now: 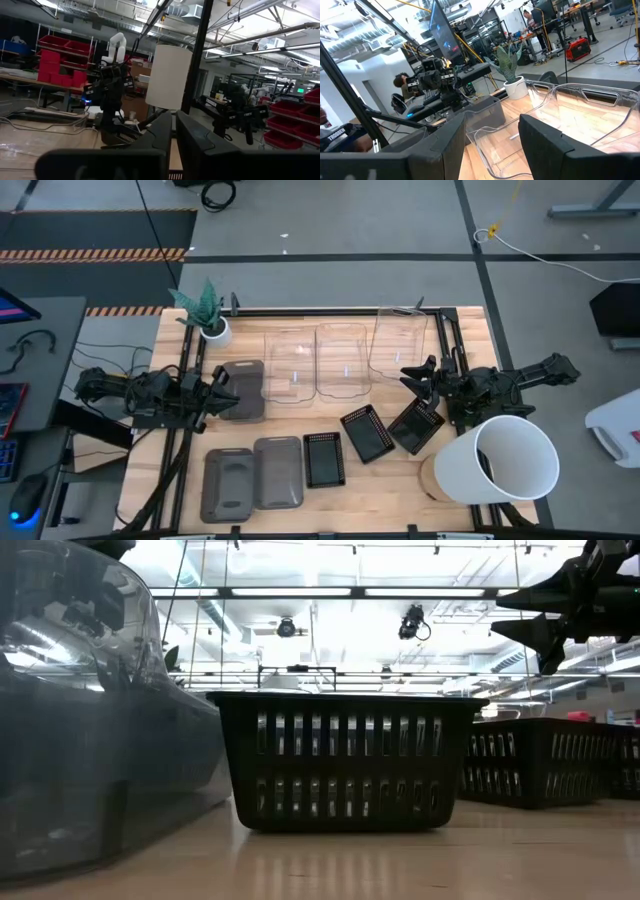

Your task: Stack baskets by color

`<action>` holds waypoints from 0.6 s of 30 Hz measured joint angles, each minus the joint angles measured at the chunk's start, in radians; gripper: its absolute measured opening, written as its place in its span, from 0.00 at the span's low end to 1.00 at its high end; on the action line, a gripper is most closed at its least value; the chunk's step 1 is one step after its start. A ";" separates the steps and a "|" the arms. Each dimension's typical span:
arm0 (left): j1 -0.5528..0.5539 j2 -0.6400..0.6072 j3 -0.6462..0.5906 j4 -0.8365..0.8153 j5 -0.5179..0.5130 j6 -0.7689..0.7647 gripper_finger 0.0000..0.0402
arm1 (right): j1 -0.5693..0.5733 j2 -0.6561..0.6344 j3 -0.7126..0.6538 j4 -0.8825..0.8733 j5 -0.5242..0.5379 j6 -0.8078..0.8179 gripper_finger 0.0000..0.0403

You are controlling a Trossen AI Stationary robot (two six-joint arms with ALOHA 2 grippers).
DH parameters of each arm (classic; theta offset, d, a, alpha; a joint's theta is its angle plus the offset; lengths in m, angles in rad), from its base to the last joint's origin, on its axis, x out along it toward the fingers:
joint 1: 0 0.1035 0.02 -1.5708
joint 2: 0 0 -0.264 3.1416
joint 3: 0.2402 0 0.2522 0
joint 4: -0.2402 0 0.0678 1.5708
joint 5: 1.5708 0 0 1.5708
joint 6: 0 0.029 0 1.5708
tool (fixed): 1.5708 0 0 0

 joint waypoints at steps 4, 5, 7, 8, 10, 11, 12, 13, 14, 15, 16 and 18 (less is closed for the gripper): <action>0.000 0.000 0.000 0.000 0.000 0.000 0.09 | 0.000 0.000 0.000 0.000 0.000 0.000 0.47; 0.000 0.000 0.000 0.000 0.000 0.000 0.09 | 0.000 0.000 0.000 0.000 0.000 0.000 0.47; 0.000 0.000 0.000 0.000 0.000 0.000 0.09 | 0.000 0.000 0.000 0.000 0.000 0.000 0.47; 0.000 0.000 0.000 0.000 0.000 0.000 0.09 | 0.000 0.000 0.000 0.000 0.000 0.000 0.47; 0.000 0.000 0.000 0.000 0.000 0.000 0.09 | 0.000 0.000 0.000 0.000 0.000 0.000 0.47; 0.000 0.000 0.000 0.000 0.000 0.000 0.09 | 0.000 0.000 0.000 0.000 0.000 0.000 0.47; 0.000 0.000 0.000 0.000 0.000 0.000 0.08 | 0.000 0.000 0.000 0.000 0.000 0.000 0.47; 0.000 0.000 0.000 0.000 0.000 0.000 0.08 | 0.000 0.000 0.000 0.000 0.000 0.000 0.47; 0.000 0.000 0.000 0.000 0.000 0.000 0.08 | 0.000 0.000 0.000 0.000 0.000 0.000 0.47; 0.000 0.000 0.000 0.000 0.000 0.000 0.08 | 0.000 0.000 0.000 0.000 0.000 0.000 0.47; 0.000 0.000 0.000 0.000 0.000 0.000 0.07 | 0.000 0.000 0.000 0.000 0.000 0.000 0.47; 0.000 0.000 0.000 0.000 0.000 0.000 0.07 | 0.000 0.000 0.000 0.000 0.000 0.000 0.47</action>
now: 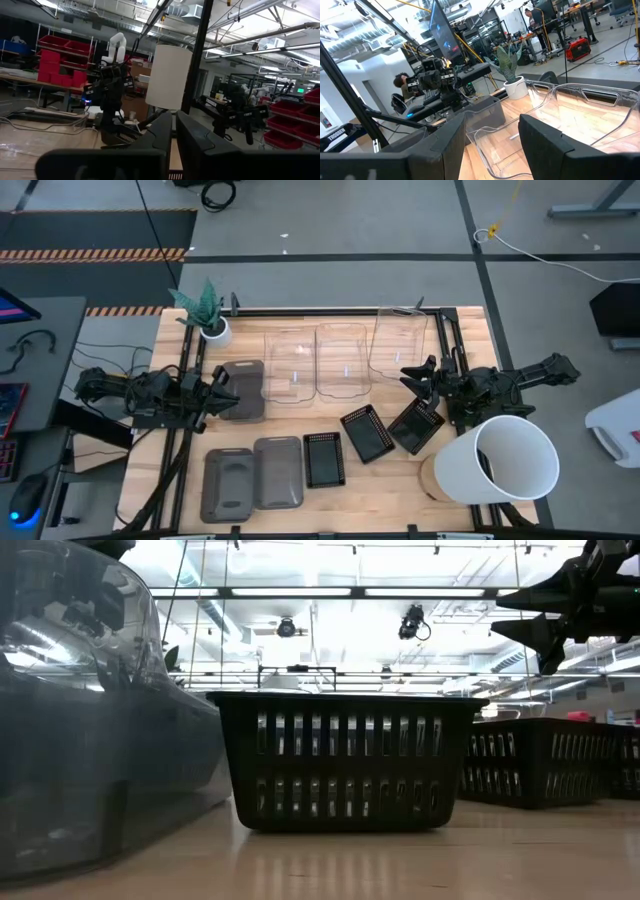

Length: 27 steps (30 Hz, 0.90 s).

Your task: Stack baskets by color

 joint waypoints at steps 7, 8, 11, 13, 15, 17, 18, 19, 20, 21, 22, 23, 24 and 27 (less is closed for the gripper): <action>0.000 0.000 0.000 0.000 0.000 0.000 0.09 | 0.000 0.000 0.000 0.000 0.000 0.000 0.47; 0.000 0.000 0.000 0.000 0.000 0.000 0.10 | 0.000 0.000 0.000 0.000 0.000 0.000 0.47; 0.000 0.000 0.000 0.000 0.000 -0.007 0.10 | 0.000 0.000 0.000 0.000 0.000 0.000 0.47; 0.000 0.000 0.000 0.000 0.000 -0.086 0.10 | 0.000 0.000 0.000 0.000 0.000 0.000 0.47; 0.000 0.000 0.000 0.000 0.000 -0.232 0.10 | 0.000 0.000 0.000 0.000 0.000 0.000 0.47; 0.000 0.000 0.000 -0.001 0.000 -0.360 0.09 | 0.000 0.000 0.000 0.000 0.000 0.000 0.47; 0.000 0.000 0.000 -0.001 0.001 -0.408 0.08 | 0.000 0.000 0.000 0.000 0.000 0.000 0.47; 0.000 0.000 0.000 -0.001 0.008 -0.445 0.08 | 0.000 0.000 0.000 0.000 0.000 0.000 0.47; 0.000 0.000 0.000 -0.002 0.021 -0.475 0.08 | 0.000 0.000 0.000 0.000 0.000 0.000 0.47; 0.000 0.000 0.000 -0.002 0.035 -0.496 0.07 | 0.000 0.000 0.000 0.000 0.000 0.000 0.47; 0.000 0.000 0.000 -0.002 0.046 -0.513 0.07 | 0.000 0.000 0.000 0.000 0.000 0.000 0.47; 0.000 0.000 0.000 -0.002 0.058 -0.541 0.07 | 0.000 0.000 0.000 0.000 0.000 0.000 0.47; 0.000 0.000 0.000 -0.002 0.073 -0.570 0.07 | 0.000 0.000 0.000 0.000 0.000 0.000 0.47; 0.000 0.000 0.000 -0.001 0.118 -0.609 0.08 | 0.000 0.000 0.000 0.000 0.000 0.000 0.47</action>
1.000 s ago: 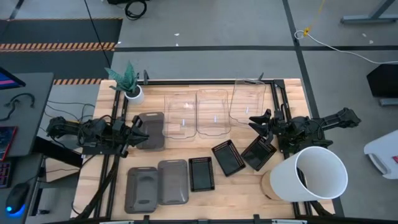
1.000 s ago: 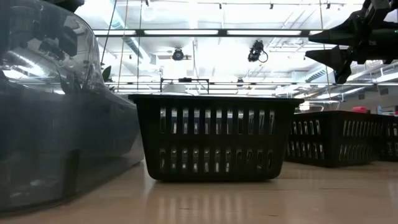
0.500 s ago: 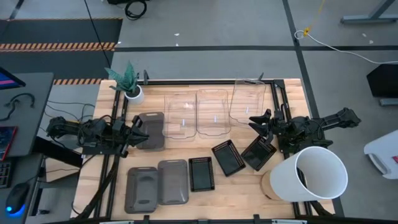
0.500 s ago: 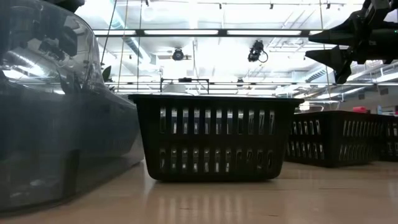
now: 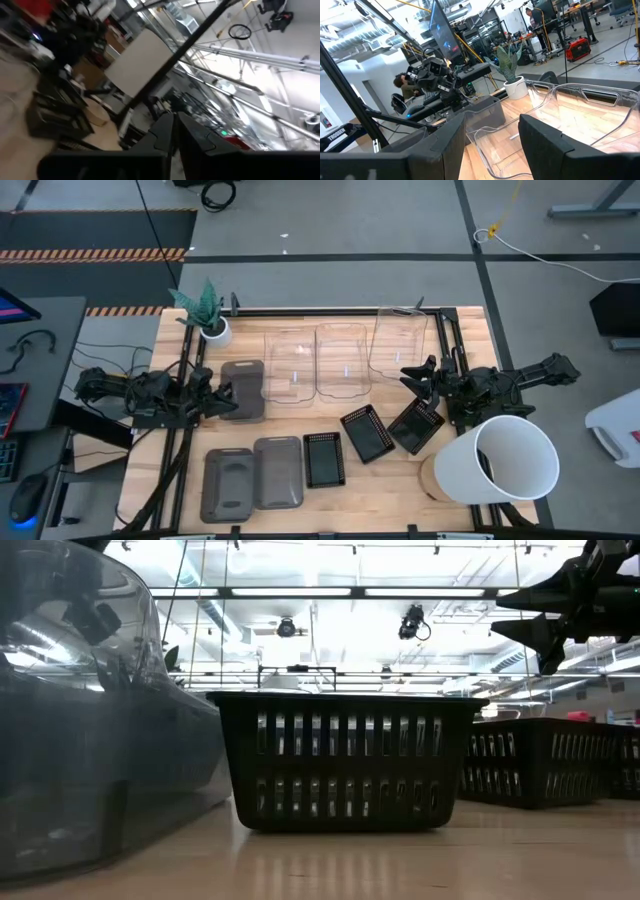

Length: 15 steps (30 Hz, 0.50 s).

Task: Stack baskets by color
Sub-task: Stack the left gray bin on the top gray bin

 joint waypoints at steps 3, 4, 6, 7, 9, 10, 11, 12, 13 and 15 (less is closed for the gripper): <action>0.000 0.000 0.000 0.001 0.032 -0.002 0.08 | 0.000 0.000 0.000 0.000 0.000 0.000 0.47; 0.000 0.000 0.000 0.001 0.032 -0.002 0.09 | 0.000 0.000 0.000 0.000 0.000 0.000 0.47; 0.000 0.000 0.000 0.001 0.031 -0.002 0.09 | 0.000 0.000 0.000 0.000 0.000 0.000 0.47; 0.000 0.000 0.000 0.005 0.024 -0.003 0.09 | 0.000 0.000 0.000 0.000 0.000 0.000 0.47; -0.001 0.000 0.001 0.017 0.028 -0.029 0.08 | 0.000 0.000 0.000 0.000 0.000 0.000 0.47; -0.001 0.006 0.005 0.004 0.051 -0.055 0.07 | 0.000 0.000 0.000 0.000 0.000 0.000 0.47; -0.001 0.019 0.018 -0.030 0.080 -0.081 0.06 | 0.000 0.000 0.000 0.000 0.000 0.000 0.47; -0.002 0.035 0.036 -0.069 0.116 -0.101 0.06 | 0.000 0.000 0.000 0.000 0.000 0.000 0.47; -0.005 0.052 0.060 -0.116 0.149 -0.109 0.05 | 0.000 0.000 0.000 0.000 0.000 0.000 0.47; -0.022 0.098 0.116 -0.210 0.187 -0.110 0.03 | 0.000 0.000 0.000 0.000 0.000 0.000 0.47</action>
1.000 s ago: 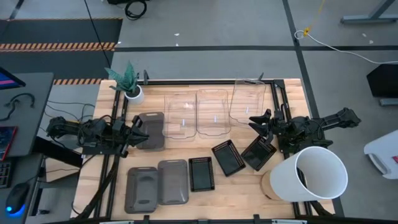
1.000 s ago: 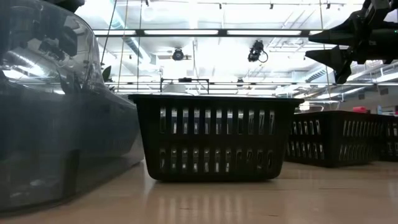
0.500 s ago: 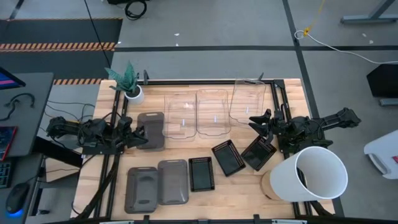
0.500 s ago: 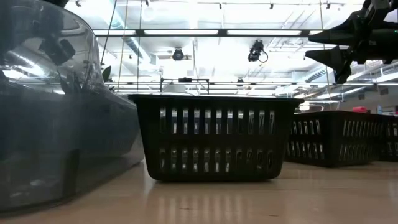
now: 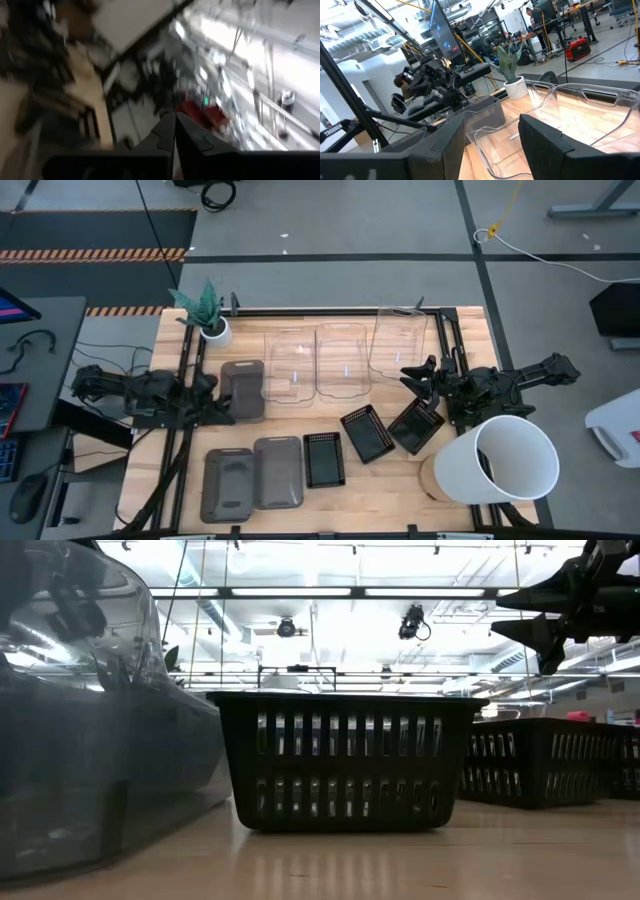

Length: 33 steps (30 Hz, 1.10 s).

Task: Stack baskets by color
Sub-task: Stack the left gray bin on the top gray bin

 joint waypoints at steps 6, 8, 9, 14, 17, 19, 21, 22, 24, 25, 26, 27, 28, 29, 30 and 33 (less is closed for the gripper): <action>-0.082 0.185 0.229 -0.404 -0.063 0.152 0.02 | 0.000 0.000 0.000 0.000 0.000 0.000 0.47; -0.115 0.259 0.301 -0.560 -0.122 0.194 0.02 | 0.000 0.000 0.000 0.000 0.000 0.000 0.47; -0.132 0.296 0.332 -0.631 -0.155 0.202 0.02 | 0.000 0.000 0.000 0.000 0.000 0.000 0.47; -0.216 0.488 0.448 -0.857 -0.265 0.193 0.02 | 0.000 0.000 0.000 0.000 0.000 0.000 0.47; -0.263 0.597 0.505 -0.867 -0.278 0.150 0.02 | 0.000 0.000 0.000 0.000 0.000 0.000 0.47; -0.295 0.673 0.547 -0.872 -0.280 0.118 0.02 | 0.000 0.000 0.000 0.000 0.000 0.000 0.47; -0.324 0.748 0.593 -0.907 -0.294 0.088 0.02 | 0.000 0.000 0.000 0.000 0.000 0.000 0.47; -0.336 0.783 0.620 -0.931 -0.301 0.080 0.02 | 0.000 0.000 0.000 0.000 0.000 0.000 0.47; -0.352 0.848 0.657 -0.960 -0.311 0.084 0.02 | 0.000 0.000 0.000 0.000 0.000 0.000 0.47; -0.357 0.874 0.667 -0.965 -0.312 0.100 0.02 | 0.000 0.000 0.000 0.000 0.000 0.000 0.47; -0.361 0.897 0.674 -0.964 -0.313 0.115 0.02 | 0.000 0.000 0.000 0.000 0.000 0.000 0.47; -0.365 0.920 0.681 -0.957 -0.312 0.120 0.03 | 0.000 0.000 0.000 0.000 0.000 0.000 0.47; -0.367 0.938 0.686 -0.952 -0.313 0.121 0.04 | 0.000 0.000 0.000 0.000 0.000 0.000 0.47; -0.367 0.954 0.687 -0.951 -0.313 0.123 0.04 | 0.000 0.000 0.000 0.000 0.000 0.000 0.47; -0.366 0.969 0.687 -0.950 -0.314 0.124 0.05 | 0.000 0.000 0.000 0.000 0.000 0.000 0.47; -0.346 1.003 0.688 -0.927 -0.292 0.125 0.06 | 0.000 0.000 0.000 0.000 0.000 0.000 0.47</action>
